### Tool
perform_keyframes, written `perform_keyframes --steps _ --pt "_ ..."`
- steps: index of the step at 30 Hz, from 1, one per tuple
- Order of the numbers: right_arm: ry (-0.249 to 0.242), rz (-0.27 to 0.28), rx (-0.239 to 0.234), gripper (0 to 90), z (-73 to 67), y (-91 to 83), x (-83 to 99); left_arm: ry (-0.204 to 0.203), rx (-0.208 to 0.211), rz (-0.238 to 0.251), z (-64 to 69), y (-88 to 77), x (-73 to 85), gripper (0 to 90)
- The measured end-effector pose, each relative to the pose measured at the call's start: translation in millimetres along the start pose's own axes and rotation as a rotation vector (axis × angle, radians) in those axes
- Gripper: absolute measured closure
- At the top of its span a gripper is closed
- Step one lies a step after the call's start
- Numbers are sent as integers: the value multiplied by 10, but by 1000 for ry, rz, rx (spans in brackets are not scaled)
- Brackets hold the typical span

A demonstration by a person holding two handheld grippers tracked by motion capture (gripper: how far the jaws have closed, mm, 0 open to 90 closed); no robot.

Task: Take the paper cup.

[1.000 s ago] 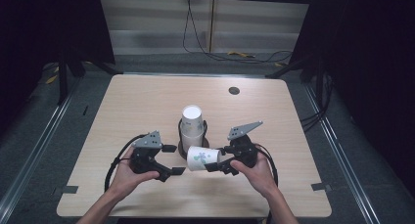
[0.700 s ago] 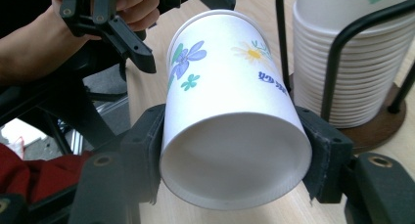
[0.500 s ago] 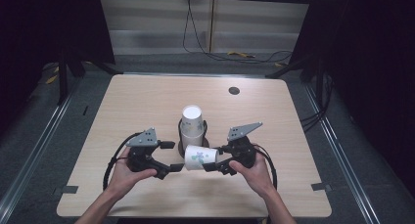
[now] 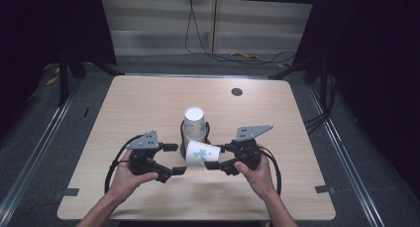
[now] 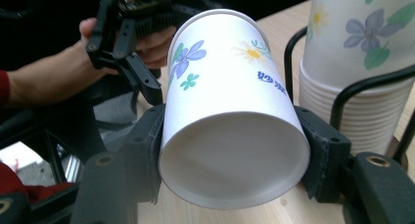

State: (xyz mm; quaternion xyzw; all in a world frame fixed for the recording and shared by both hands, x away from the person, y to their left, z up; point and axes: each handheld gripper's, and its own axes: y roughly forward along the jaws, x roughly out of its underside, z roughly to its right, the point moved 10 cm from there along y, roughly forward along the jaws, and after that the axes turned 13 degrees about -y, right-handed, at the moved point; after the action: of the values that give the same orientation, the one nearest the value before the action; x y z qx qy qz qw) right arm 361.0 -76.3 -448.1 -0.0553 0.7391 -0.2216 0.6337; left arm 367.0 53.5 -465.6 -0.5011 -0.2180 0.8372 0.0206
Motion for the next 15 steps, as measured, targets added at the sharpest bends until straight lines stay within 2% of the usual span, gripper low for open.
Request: perform_keyframes --steps 2,6,12,15 --pt "5 12 -10 367 -6 7 -4 -6 14 5 17 6 -3 157" --pt "20 6 -31 368 -28 65 29 6 29 -12 41 30 22 157" --pt "14 7 -56 370 -77 124 23 -1 37 -3 43 57 16 157" --pt "12 9 -66 370 -97 139 16 -7 59 -7 46 69 17 156"
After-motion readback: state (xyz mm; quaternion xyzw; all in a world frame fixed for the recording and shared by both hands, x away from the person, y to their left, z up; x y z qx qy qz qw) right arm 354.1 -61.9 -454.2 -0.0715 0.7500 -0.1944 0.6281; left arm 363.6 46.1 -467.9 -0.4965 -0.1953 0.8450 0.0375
